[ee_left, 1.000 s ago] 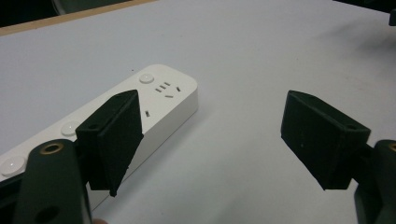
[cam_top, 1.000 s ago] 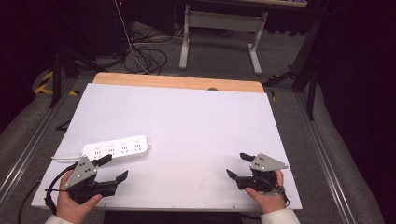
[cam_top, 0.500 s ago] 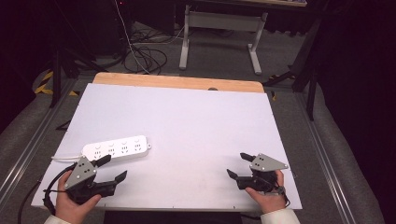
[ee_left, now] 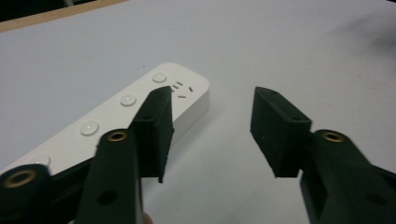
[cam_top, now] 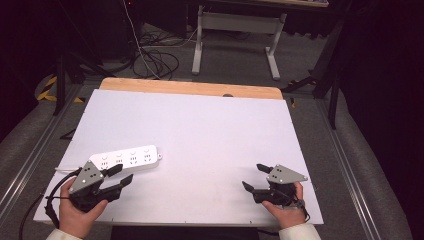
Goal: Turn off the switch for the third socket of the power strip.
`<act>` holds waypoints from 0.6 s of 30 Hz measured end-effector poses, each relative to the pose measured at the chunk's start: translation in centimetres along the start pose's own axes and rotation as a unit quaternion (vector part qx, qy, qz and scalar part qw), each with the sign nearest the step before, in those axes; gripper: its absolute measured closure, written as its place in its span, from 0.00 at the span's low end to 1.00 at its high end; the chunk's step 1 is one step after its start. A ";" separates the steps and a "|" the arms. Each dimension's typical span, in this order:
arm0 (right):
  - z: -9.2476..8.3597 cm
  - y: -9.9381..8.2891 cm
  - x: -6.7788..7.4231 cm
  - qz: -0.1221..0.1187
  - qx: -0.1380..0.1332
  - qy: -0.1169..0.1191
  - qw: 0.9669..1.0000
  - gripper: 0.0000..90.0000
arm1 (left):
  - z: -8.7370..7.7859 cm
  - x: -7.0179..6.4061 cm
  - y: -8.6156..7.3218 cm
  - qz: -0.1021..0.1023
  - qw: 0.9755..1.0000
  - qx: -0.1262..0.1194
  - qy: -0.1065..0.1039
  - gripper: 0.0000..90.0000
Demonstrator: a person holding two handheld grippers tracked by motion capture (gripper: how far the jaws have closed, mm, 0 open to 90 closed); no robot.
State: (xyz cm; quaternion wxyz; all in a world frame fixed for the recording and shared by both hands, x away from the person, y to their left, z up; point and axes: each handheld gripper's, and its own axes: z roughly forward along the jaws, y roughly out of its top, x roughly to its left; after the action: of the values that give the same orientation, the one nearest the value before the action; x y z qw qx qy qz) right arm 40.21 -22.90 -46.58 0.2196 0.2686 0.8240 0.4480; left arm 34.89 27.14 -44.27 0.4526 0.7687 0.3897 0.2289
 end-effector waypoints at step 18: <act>0.1 0.0 0.0 -0.004 0.000 0.003 1.000 0.26 | 2.3 2.4 2.5 -0.022 0.999 0.021 0.019 1.00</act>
State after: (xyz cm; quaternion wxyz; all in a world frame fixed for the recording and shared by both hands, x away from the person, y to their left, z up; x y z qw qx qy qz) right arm 40.22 -22.85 -46.63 0.2188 0.2635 0.8258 0.4481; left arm 38.92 27.11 -43.20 0.4340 0.7648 0.4198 0.2248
